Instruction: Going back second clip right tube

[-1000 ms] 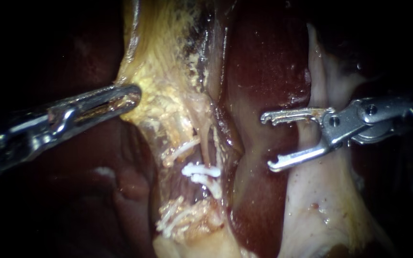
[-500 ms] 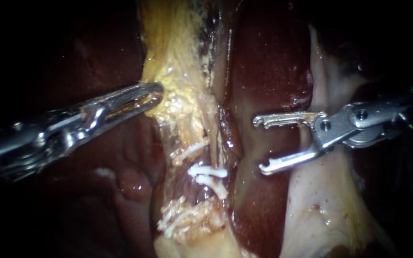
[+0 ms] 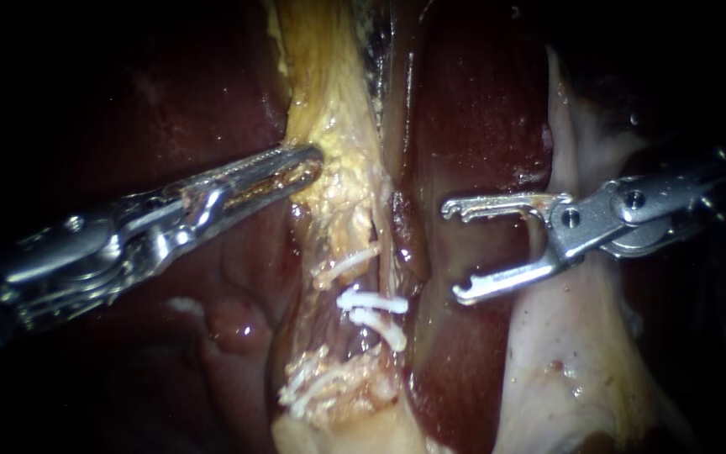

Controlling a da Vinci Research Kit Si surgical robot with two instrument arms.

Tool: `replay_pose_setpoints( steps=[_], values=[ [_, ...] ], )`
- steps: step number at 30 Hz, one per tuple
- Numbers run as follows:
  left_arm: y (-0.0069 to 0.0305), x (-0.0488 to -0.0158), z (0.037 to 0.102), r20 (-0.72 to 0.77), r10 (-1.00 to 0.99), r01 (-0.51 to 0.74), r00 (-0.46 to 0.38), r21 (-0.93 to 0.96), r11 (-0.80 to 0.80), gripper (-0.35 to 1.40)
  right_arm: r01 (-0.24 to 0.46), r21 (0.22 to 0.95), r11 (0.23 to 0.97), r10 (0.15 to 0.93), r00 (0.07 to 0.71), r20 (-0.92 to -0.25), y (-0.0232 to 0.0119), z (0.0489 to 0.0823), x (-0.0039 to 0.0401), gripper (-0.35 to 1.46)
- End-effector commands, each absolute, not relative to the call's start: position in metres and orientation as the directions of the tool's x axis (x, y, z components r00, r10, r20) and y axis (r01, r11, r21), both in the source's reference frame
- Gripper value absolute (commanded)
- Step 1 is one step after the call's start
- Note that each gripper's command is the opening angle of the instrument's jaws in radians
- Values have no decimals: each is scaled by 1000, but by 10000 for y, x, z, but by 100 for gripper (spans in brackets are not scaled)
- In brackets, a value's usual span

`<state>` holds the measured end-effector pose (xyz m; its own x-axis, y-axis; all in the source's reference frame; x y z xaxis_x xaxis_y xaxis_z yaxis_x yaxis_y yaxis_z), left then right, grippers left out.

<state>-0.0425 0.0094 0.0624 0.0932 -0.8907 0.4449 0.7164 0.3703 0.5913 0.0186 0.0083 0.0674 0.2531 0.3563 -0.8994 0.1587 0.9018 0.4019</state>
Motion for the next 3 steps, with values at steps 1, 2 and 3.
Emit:
replay_pose_setpoints(
  steps=[1,2,3],
  values=[
    [93,-425,624,445,-891,716,93,591,370,-35,157,402,902,358,249,-900,82,674,186,60],
    [93,-425,624,445,-891,716,93,591,370,-35,158,402,902,358,249,-900,82,674,186,60],
    [93,-425,624,445,-891,716,93,591,370,-35,158,403,902,358,249,-900,82,673,186,60]
  ],
)
